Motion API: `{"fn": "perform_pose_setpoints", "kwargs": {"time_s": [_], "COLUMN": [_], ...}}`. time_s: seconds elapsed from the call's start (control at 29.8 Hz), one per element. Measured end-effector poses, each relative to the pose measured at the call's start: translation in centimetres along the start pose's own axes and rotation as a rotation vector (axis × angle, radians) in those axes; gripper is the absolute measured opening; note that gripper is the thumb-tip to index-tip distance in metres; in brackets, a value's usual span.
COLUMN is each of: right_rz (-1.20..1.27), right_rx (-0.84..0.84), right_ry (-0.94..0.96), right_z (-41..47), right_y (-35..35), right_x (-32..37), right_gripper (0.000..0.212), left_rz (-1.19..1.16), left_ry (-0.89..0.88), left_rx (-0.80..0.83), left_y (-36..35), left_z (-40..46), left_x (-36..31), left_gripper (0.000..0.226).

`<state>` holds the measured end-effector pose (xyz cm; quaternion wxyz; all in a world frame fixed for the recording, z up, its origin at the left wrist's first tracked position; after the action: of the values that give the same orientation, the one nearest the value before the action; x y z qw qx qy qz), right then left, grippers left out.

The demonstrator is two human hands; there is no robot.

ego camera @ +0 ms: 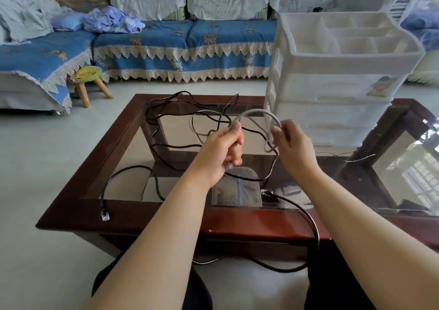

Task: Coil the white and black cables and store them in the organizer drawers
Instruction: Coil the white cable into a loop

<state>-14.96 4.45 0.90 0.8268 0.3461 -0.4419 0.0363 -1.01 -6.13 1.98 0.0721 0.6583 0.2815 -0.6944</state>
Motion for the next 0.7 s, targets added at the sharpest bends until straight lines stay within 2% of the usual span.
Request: {"fn": "perform_pose_setpoints", "kwargs": {"time_s": [0.13, 0.23, 0.3, 0.37, 0.47, 0.57, 0.64, 0.7], "right_rz": [0.07, -0.102, -0.227, -0.204, -0.144, -0.168, -0.028, 0.019], "right_rx": [0.064, 0.238, 0.388, 0.499, 0.571, 0.503, 0.433, 0.34], "right_ry": [0.019, -0.021, -0.095, -0.132, -0.044, 0.066, 0.052, 0.084], "right_z": [-0.3, 0.4, 0.3, -0.1, -0.1, 0.3, 0.4, 0.1], "right_y": [-0.9, -0.6, -0.6, -0.5, 0.2, 1.1, 1.4, 1.5], "right_x": [1.2, 2.3, 1.8, 1.3, 1.3, 0.9, 0.3, 0.4], "right_gripper": [0.024, 0.036, 0.041, 0.039, 0.037, 0.024, 0.011, 0.01], "left_rz": [-0.206, -0.343, -0.468, -0.59, -0.807, -0.95, -1.015, -0.983], "left_ry": [0.099, 0.082, 0.053, 0.049, -0.03, -0.149, -0.192, -0.197], "left_rx": [0.091, 0.132, 0.1, -0.021, -0.247, -0.412, -0.5, -0.581], "left_y": [-0.7, -0.5, 0.1, 0.7, 2.2, 4.7, 6.1, 6.8], "left_z": [-0.1, -0.2, -0.2, -0.1, 0.0, -0.3, -0.6, -0.8], "left_x": [0.2, -0.3, -0.8, -0.8, -1.0, -1.7, -2.0, -2.0], "left_gripper": [0.036, 0.043, 0.045, 0.047, 0.038, 0.033, 0.033, 0.033]}}
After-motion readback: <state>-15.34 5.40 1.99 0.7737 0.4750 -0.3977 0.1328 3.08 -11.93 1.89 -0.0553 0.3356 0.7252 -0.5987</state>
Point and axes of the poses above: each hand's wrist, its own z-axis towards the middle knuckle, its own y-axis out of the back of the hand, x = y × z, the point moved 2 cm from there along z, towards the middle knuckle
